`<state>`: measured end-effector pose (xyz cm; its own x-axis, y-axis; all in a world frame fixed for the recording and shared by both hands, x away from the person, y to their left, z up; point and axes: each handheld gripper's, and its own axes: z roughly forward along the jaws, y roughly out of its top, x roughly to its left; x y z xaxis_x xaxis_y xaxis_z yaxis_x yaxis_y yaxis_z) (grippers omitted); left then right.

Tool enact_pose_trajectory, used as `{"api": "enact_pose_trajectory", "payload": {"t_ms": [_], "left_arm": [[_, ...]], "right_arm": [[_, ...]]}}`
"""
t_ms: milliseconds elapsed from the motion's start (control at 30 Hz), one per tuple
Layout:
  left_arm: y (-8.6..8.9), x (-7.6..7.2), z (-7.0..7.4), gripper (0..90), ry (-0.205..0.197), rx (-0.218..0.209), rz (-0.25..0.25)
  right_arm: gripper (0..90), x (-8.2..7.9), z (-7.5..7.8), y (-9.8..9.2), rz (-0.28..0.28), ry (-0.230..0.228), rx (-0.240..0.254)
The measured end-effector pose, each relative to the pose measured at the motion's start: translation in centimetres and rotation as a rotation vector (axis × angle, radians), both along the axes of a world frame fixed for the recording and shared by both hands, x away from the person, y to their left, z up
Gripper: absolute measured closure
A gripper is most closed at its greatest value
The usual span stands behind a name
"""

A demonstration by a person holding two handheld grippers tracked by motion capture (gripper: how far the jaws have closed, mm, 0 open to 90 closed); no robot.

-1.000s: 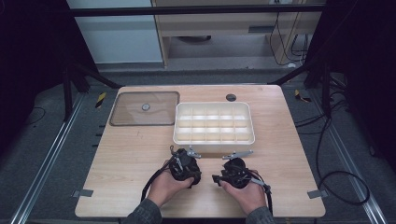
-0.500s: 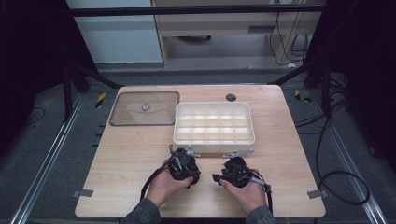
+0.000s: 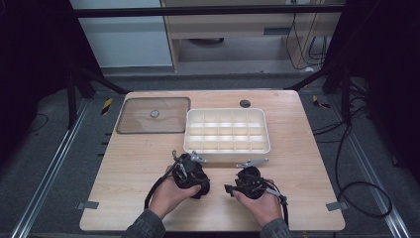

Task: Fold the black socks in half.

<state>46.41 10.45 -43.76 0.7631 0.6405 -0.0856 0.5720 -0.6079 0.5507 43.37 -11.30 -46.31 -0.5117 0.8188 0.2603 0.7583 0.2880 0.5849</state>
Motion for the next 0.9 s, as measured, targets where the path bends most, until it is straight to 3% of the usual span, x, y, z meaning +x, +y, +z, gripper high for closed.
{"api": "enact_pose_trajectory", "payload": {"t_ms": [633, 767, 900], "left_arm": [[0.0, -0.1, 1.3, 57.5, -0.027, -0.028, 0.004], [0.3, -0.1, 1.7, 54.7, -0.039, -0.036, 0.015], [1.0, 0.0, 2.3, 45.4, -0.054, -0.042, 0.045]], "right_arm": [[46.9, 0.1, 0.1, 0.0, -0.007, -0.007, -0.001], [44.3, 0.1, 0.2, 0.0, -0.01, -0.011, 0.0], [37.6, 0.3, 0.9, 0.3, -0.013, -0.021, -0.007]]}}
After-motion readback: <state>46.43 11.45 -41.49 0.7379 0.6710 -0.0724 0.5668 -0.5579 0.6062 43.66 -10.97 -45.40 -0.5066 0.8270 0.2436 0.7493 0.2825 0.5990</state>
